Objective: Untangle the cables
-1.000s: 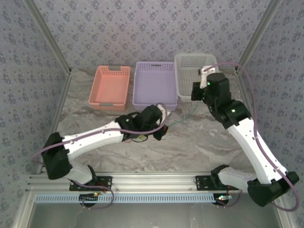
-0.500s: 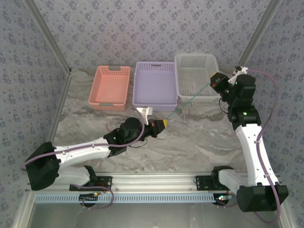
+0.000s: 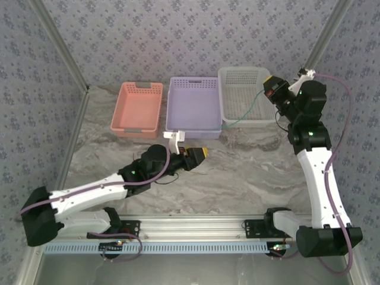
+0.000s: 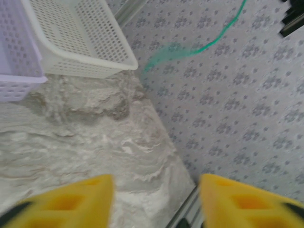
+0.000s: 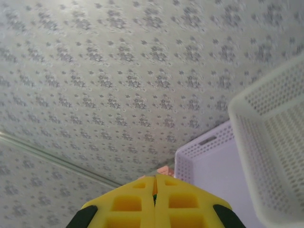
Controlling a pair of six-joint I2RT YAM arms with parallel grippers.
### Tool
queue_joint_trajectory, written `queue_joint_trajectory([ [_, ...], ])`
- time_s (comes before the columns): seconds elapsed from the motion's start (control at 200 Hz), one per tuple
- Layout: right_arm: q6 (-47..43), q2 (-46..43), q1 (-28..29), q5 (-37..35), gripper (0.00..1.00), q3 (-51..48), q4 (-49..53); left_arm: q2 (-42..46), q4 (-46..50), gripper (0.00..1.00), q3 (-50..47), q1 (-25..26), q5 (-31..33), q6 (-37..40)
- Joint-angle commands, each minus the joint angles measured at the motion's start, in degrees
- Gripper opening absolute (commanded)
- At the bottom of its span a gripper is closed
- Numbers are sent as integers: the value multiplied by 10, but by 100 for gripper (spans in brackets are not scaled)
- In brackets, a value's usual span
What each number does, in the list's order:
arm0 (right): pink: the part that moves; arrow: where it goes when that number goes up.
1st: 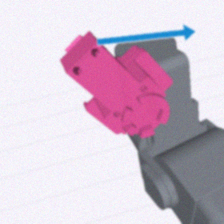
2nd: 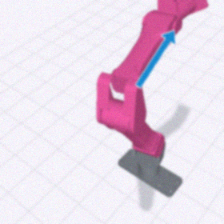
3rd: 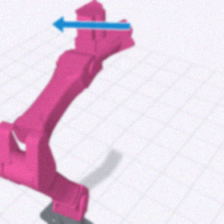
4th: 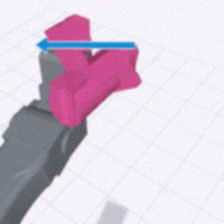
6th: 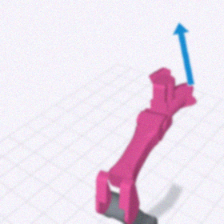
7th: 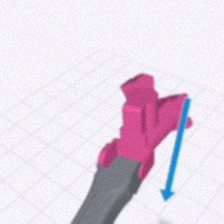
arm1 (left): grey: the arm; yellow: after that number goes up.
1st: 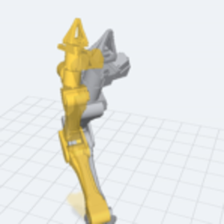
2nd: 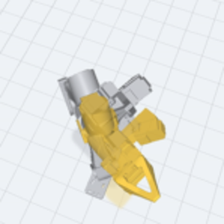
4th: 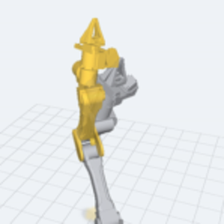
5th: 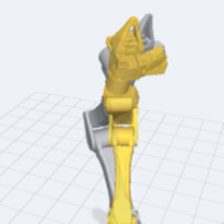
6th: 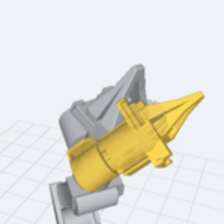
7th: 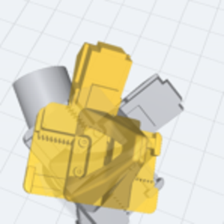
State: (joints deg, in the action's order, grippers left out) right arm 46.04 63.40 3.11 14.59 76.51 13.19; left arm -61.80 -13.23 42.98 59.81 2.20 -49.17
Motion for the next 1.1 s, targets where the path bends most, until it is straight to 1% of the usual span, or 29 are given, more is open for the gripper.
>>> queue_joint_trajectory([
  [0.0,-141,-4,14,-28,0,27,79,70,171,73,56,-25,29,71],
  [0.065,-189,0,15,-22,0,24,92,103,233,74,85,-49,35,105],
  [0.12,-234,9,20,0,0,28,101,116,273,76,117,-69,27,139],
  [0.15,-257,16,28,-2,0,36,113,115,294,76,136,-78,18,158],
  [0.265,-350,50,75,-33,0,71,171,77,363,75,226,-101,-12,232],
  [0.35,-401,66,113,-40,0,79,187,23,390,74,281,-118,-62,273],
  [0.445,-436,78,155,-41,0,75,192,-53,400,73,329,-123,-129,309],
  [0.52,-439,91,171,-35,0,71,189,-99,381,72,336,-124,-175,323],
  [0.625,-426,107,175,-22,0,67,186,-131,340,73,313,-124,-194,326],
  [0.67,-420,112,177,-41,0,68,185,-136,326,73,302,-122,-196,319],
  [0.744,-411,120,173,-94,0,68,178,-130,302,73,277,-118,-180,300],
  [0.794,-404,129,166,-135,0,74,174,-112,284,73,250,-112,-151,285],
  [0.824,-403,136,161,-148,0,82,176,-97,276,73,235,-110,-133,278],
  [0.874,-402,151,155,-184,0,96,176,-73,277,74,214,-107,-91,262],
  [0.949,-397,176,145,-240,0,123,179,-36,310,76,193,-104,0,230],
  [1.004,-374,196,132,-298,0,143,182,-6,333,76,175,-102,67,200],
  [1.054,-339,212,124,-359,0,157,182,25,332,76,148,-102,87,181],
  [1.094,-314,223,117,-392,0,167,179,48,324,76,124,-102,90,167],
])
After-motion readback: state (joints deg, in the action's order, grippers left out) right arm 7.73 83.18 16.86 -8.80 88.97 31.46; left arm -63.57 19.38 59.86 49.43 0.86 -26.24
